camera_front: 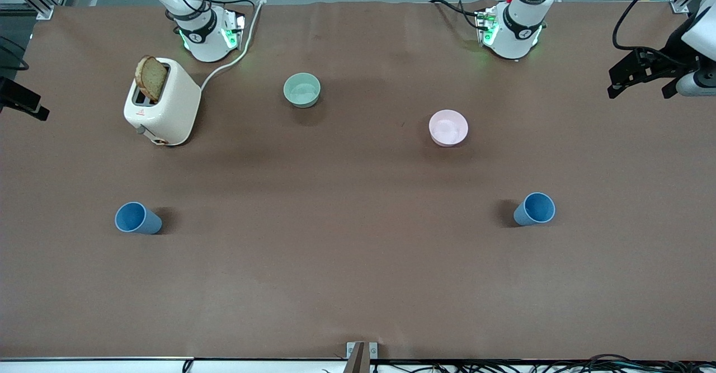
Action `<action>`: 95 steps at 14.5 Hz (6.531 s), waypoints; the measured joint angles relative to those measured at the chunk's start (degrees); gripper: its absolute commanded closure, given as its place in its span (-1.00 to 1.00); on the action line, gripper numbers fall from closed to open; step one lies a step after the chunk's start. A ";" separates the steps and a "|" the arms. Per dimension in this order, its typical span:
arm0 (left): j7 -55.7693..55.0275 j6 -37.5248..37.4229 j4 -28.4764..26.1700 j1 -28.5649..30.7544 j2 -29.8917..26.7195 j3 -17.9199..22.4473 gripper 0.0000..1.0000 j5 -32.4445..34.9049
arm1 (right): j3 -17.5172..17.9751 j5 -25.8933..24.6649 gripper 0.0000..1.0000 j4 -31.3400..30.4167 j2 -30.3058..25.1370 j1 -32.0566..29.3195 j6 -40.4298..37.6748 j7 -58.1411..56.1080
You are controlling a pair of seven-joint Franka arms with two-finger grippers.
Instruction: Stack blue cups with both arms
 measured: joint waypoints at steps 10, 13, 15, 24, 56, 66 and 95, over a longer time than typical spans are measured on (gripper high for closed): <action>-0.02 3.80 4.04 0.35 6.34 0.61 -1.00 2.38 | 0.00 -0.03 -1.00 -0.01 0.02 0.00 -0.03 -0.12; -0.02 9.49 3.97 0.31 10.68 0.51 -1.00 4.67 | -0.49 -0.04 -1.00 -0.02 0.17 -0.23 0.02 -3.72; -0.02 12.47 3.48 0.32 13.56 0.50 -1.00 4.69 | -1.87 -0.03 -1.00 -0.32 0.82 -0.67 0.22 -7.81; -0.26 35.58 -9.60 4.67 24.00 0.54 -0.99 1.08 | -4.44 0.01 -1.00 -25.80 9.38 -1.68 39.33 -16.27; -0.17 29.40 -4.44 2.18 34.69 -0.39 1.00 0.52 | -4.01 7.66 0.99 -17.89 13.29 -1.86 30.03 -13.91; -30.16 20.70 1.24 -4.70 35.32 -16.43 1.00 0.34 | -3.69 6.64 0.99 -9.87 0.24 -0.88 8.24 -9.46; -51.22 21.74 11.81 -8.23 29.79 -15.87 -1.00 0.61 | 25.26 1.41 0.99 -10.48 21.68 20.26 36.14 52.74</action>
